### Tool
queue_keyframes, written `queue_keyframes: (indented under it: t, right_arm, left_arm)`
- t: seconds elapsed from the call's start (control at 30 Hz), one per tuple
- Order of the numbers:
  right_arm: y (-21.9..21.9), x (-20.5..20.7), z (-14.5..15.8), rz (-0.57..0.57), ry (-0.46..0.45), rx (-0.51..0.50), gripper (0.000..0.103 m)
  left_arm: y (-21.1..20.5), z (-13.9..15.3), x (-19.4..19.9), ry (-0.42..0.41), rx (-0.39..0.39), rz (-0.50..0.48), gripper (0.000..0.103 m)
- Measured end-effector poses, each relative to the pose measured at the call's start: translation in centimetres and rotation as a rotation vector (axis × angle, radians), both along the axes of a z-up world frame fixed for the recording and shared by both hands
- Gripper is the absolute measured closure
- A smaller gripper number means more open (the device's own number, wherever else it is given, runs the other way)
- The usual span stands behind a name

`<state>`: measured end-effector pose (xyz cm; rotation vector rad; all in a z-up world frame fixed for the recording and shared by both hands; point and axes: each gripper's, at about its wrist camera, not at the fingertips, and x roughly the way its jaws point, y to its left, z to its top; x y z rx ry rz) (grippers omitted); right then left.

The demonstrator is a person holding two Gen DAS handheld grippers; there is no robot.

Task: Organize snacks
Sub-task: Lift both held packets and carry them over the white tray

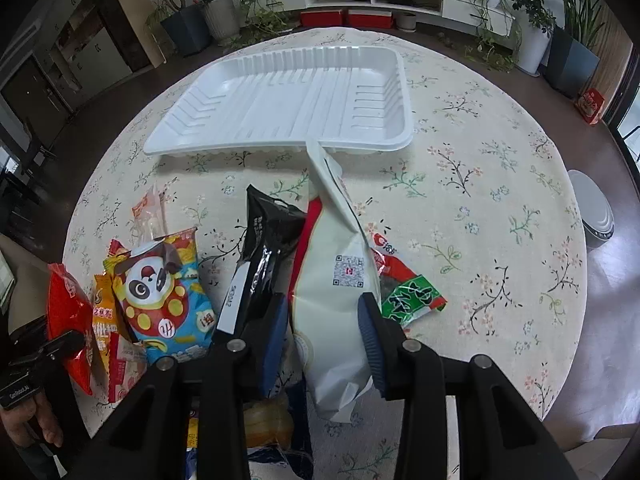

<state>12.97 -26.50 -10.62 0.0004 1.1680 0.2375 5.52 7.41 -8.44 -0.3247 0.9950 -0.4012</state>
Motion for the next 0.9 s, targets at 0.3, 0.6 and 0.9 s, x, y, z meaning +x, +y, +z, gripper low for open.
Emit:
queue_keyframes:
  t: [0.3,0.6,0.9]
  right_arm:
    - [1.4,1.8,-0.4,0.032,-0.031,-0.164,0.054]
    - [-0.3,4.5,0.2,0.009,-0.043,-0.124,0.051]
    - [-0.1,7.1,-2.1,0.100,0.040,-0.116,0.047]
  left_arm:
    - [0.2,-0.1,-0.1,0.002,-0.010,0.001,0.069]
    - [0.8,-0.2,-0.1,0.006,-0.018,0.003,0.069]
    - [0.3,-0.6,0.2,0.017,-0.015,-0.011,0.069]
